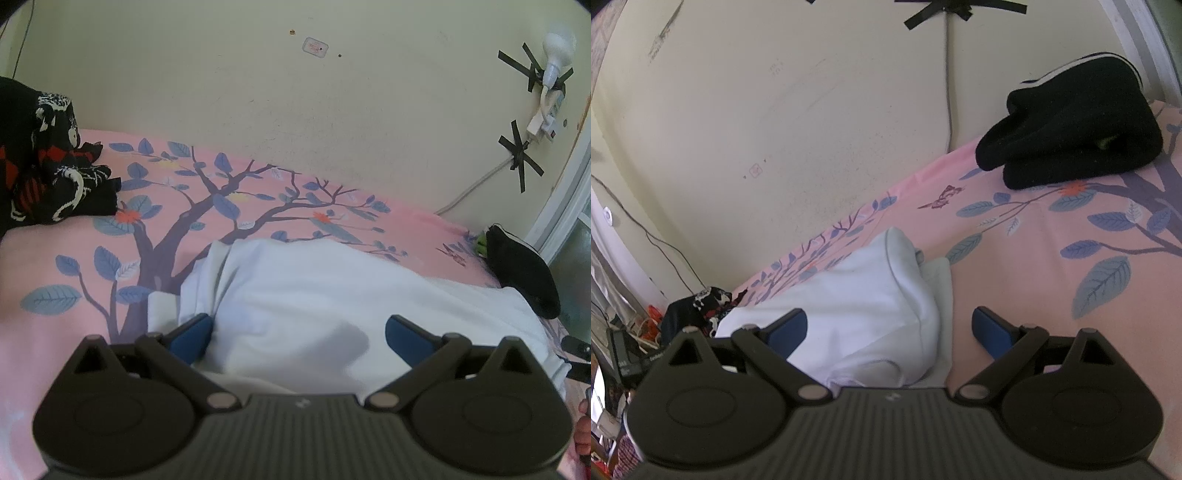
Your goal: Fold small clothes
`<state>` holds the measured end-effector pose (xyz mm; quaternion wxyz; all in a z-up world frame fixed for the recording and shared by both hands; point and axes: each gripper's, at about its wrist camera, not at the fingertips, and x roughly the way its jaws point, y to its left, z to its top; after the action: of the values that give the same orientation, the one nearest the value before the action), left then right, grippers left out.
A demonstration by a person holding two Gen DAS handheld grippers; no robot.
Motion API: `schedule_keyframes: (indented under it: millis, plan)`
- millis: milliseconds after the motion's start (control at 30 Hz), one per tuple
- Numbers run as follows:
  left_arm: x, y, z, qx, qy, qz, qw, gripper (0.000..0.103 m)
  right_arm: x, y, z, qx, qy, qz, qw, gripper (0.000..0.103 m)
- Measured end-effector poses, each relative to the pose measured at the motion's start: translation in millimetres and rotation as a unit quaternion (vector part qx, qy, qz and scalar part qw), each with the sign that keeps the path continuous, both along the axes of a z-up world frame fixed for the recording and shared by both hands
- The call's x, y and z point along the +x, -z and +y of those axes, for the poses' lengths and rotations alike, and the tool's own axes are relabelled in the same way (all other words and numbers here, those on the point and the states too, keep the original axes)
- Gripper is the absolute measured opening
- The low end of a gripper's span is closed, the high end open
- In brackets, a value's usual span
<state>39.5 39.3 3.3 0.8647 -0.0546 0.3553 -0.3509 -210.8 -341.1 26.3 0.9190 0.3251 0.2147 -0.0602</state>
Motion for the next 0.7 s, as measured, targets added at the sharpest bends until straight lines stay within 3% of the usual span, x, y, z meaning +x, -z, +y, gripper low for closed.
schedule_keyframes:
  millis: [400, 700]
  plan:
    - [-11, 0, -11, 0.051, 0.01, -0.029, 0.9982, 0.103, 0, 2, -1, -0.002, -0.001, -0.005, 1.0, 0.089]
    - [-6, -1, 1, 0.009, 0.008, -0.014, 0.9998, 0.103, -2, 3, -2, 0.0, -0.002, -0.008, 1.0, 0.089]
